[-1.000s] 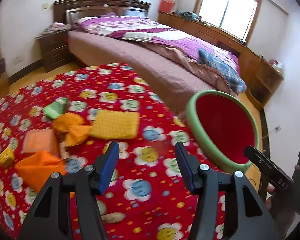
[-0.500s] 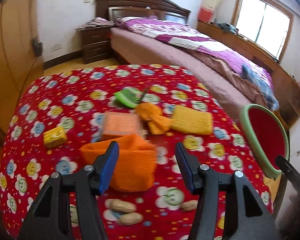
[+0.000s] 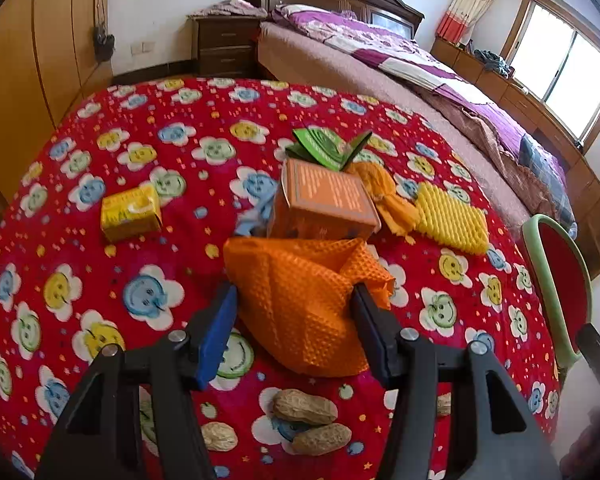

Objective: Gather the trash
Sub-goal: 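Move the open left tool back to the orange mesh bag, then grasp the orange mesh bag with the left tool and lift it, then grasp the yellow foam sleeve with the right tool while the left holds the mesh bag, then carry the foam sleeve over the red bin and open the right tool while the left carries the bag, then open the left tool over the red bin to drop the orange mesh bag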

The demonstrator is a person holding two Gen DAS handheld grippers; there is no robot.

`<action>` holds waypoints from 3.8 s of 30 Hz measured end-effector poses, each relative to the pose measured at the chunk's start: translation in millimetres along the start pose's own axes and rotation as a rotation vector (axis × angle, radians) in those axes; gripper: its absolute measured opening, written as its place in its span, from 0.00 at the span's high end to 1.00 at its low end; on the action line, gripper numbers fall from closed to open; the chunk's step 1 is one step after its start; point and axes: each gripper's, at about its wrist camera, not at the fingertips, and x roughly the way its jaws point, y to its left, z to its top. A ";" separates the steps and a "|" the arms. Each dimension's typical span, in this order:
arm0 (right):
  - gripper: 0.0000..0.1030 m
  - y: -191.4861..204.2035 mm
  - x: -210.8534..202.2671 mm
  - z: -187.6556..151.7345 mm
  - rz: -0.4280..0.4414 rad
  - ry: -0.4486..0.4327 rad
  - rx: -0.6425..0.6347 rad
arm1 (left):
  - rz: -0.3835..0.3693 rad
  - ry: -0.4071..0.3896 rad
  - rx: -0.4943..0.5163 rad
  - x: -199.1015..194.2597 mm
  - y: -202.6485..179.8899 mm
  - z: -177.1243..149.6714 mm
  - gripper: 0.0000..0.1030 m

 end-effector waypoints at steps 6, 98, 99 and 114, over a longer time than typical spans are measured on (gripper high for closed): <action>0.33 4.8 4.8 -1.9 0.005 0.014 -0.007 | -0.038 0.027 0.003 5.5 -5.9 -6.8 0.44; 0.86 -75.2 -38.6 8.3 -0.177 -0.159 0.282 | -0.272 -0.203 0.111 -55.7 -43.3 42.3 0.79; 0.86 -79.6 -38.0 8.4 -0.182 -0.155 0.286 | -0.276 -0.197 0.125 -55.4 -50.3 41.0 0.79; 0.73 -122.9 -52.9 3.3 -0.191 -0.206 0.324 | -0.417 -0.043 0.302 -38.6 -151.8 22.6 0.79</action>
